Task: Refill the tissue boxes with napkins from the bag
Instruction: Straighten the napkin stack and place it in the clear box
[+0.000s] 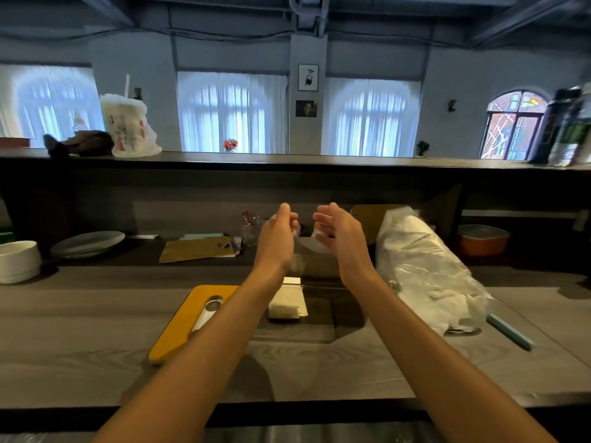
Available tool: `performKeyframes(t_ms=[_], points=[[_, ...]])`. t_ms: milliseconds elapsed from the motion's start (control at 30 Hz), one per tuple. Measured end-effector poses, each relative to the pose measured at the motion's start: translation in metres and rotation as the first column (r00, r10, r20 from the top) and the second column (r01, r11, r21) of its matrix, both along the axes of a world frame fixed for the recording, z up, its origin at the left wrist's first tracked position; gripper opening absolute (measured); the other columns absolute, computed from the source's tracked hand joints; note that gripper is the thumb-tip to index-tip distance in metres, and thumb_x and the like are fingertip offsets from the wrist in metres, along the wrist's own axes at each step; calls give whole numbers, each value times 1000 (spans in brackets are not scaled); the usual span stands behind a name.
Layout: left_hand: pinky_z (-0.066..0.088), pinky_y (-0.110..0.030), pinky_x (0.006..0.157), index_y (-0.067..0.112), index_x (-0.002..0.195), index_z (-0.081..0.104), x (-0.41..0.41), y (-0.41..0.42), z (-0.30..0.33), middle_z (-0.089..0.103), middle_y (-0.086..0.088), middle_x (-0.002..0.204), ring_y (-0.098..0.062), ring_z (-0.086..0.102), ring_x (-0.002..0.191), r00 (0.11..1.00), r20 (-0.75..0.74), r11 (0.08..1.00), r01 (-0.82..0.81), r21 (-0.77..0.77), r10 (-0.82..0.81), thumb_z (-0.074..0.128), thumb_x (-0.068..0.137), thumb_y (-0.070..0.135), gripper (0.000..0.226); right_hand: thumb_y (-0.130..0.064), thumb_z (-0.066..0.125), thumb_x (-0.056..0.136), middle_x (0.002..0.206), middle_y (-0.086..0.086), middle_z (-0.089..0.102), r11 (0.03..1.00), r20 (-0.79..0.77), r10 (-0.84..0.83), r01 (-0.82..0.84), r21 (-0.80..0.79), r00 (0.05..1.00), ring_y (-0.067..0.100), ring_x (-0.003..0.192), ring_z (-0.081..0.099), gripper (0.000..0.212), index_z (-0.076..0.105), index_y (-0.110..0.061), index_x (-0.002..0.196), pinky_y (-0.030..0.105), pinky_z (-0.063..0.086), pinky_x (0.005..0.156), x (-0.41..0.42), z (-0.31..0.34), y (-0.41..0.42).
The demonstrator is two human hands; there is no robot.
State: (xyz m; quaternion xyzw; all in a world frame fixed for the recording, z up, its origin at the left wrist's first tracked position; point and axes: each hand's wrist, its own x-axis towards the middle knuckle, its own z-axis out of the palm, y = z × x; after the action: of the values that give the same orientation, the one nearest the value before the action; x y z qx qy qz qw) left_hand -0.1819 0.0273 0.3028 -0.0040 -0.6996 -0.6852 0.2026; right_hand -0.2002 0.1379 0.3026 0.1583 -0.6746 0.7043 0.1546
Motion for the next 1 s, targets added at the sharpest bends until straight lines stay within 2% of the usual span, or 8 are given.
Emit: performKeyframes(t_ms=[200,333,533,667,733,800,900,1000], points=[[45,-29,99,23,132,52,28,90,-11,55,8,127,-7,56,115,982,-179,998,57,-17,-60,25,107,44,42,-31,43,101,102,-9,67,981,-119,-174,162,-105,978,4,99,62,26,66,-22,106,19,50,86,36,-10,74],[47,-3,68,18,130,49,36,147,-39,57,17,109,14,61,91,963,-174,978,206,-24,-207,25,108,36,37,-21,43,102,96,-7,68,927,-36,-356,349,-137,934,8,96,62,26,69,-15,102,27,51,87,42,-40,134],[45,-28,101,35,118,57,9,195,-98,60,13,121,-7,56,118,963,-99,961,233,-146,-249,30,88,70,54,-30,40,102,100,5,70,881,156,-472,460,108,867,17,97,63,38,71,-7,105,35,50,86,17,-97,219],[34,-7,91,31,131,52,-9,204,-117,56,6,134,-8,48,124,966,-19,902,234,-363,-258,32,106,44,34,-37,43,102,97,-5,65,885,132,-400,344,315,907,9,93,58,28,66,-22,97,29,48,84,-2,-120,246],[32,-21,109,26,143,45,-20,208,-120,48,2,147,-9,41,134,956,0,838,258,-482,-294,28,105,48,47,-42,44,102,111,-3,64,883,116,-349,285,373,930,11,105,58,31,66,-21,107,34,46,97,-14,-122,252],[13,-39,124,26,150,38,-36,214,-122,37,4,157,-11,24,147,954,9,738,239,-631,-301,19,101,57,61,-39,43,103,111,-6,60,899,106,-288,231,373,952,10,105,54,25,63,-23,108,27,41,96,-23,-116,255],[-10,-40,122,26,154,29,-63,223,-124,24,5,163,-7,4,152,971,26,608,171,-776,-239,10,102,57,64,-36,41,104,109,-8,56,907,59,-232,194,374,971,5,97,53,27,63,-22,113,24,39,91,-40,-108,258],[-13,-42,120,24,156,25,-86,227,-129,18,5,165,-10,1,152,987,57,620,141,-772,-153,12,105,51,59,-43,40,103,121,-3,59,822,-4,-257,221,525,966,7,107,54,35,64,-20,116,29,42,95,-63,-116,264]])
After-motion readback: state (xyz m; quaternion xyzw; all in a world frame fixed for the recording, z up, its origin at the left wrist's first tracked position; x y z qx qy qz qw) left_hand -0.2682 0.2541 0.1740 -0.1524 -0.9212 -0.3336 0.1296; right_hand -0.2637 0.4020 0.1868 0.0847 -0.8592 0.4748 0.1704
